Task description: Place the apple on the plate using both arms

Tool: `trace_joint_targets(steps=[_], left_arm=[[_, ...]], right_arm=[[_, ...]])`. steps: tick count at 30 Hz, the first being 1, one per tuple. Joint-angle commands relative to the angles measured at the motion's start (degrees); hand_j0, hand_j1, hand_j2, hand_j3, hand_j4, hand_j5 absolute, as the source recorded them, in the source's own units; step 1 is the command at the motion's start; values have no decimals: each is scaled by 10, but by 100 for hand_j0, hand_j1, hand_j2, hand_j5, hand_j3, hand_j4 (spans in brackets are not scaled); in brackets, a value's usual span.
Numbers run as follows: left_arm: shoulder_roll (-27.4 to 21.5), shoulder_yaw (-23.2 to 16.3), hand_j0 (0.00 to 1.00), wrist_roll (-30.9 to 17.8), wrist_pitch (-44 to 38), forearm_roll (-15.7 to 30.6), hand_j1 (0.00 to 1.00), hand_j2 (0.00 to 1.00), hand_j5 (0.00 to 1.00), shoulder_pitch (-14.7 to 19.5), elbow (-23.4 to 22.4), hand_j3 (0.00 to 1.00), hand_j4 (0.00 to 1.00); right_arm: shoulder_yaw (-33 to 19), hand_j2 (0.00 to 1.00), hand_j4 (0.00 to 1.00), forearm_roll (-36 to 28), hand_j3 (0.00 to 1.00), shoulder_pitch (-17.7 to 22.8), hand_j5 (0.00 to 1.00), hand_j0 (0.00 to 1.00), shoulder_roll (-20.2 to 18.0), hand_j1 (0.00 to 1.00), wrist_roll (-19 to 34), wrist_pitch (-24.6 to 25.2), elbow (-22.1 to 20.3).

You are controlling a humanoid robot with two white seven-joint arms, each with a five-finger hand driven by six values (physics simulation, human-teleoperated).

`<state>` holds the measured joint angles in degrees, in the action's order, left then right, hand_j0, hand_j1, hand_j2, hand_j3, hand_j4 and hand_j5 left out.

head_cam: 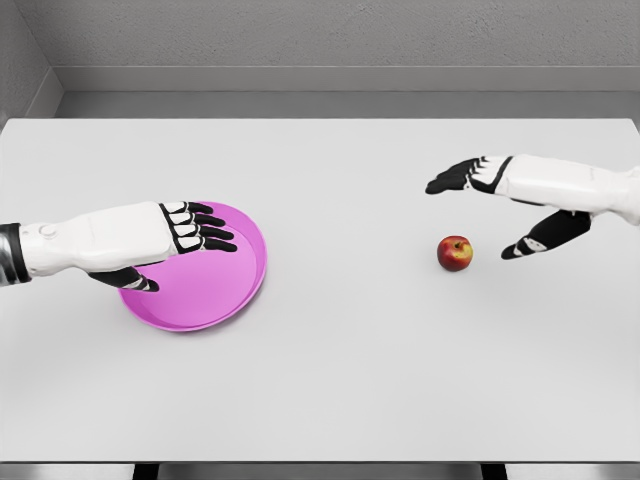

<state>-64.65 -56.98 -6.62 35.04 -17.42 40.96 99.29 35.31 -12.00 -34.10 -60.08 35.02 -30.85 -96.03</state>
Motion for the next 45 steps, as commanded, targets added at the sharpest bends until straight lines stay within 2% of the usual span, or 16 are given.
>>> trace_joint_targets(steps=[1,3,5,14,18,24,26,31,39,45], left_arm=[[0,-2,100,0,0,4,100,100,100,0,0,100,100],[0,-3,100,0,0,4,100,100,100,0,0,100,100],[0,-5,100,0,0,4,100,100,100,0,0,100,100],[3,-9,100,0,0,4,100,100,100,0,0,100,100],[4,-10,100,0,0,4,100,100,100,0,0,100,100],[4,-10,100,0,0,4,100,100,100,0,0,100,100],[3,-10,100,0,0,4,100,100,100,0,0,100,100],[3,-10,100,0,0,4,100,100,100,0,0,100,100],[4,-10,100,0,0,4,100,100,100,0,0,100,100],[5,-10,100,0,0,4,100,100,100,0,0,100,100]], right_arm=[[14,100,100,3,100,-1,100,100,9,100,0,18,13],[16,100,100,39,100,-1,100,100,22,100,0,42,15],[48,100,100,41,100,-14,100,100,34,100,0,50,33],[55,100,100,41,100,-11,100,100,35,100,0,47,43],[68,100,100,41,100,-13,100,100,46,100,0,45,81],[82,100,100,47,100,-15,100,100,66,100,0,47,105],[84,100,100,50,100,-15,100,100,74,100,0,44,136],[85,100,100,53,100,-15,100,100,80,100,0,44,139],[104,100,100,54,100,-20,100,100,110,100,0,44,177],[104,100,100,66,100,-21,100,100,112,100,0,43,194]])
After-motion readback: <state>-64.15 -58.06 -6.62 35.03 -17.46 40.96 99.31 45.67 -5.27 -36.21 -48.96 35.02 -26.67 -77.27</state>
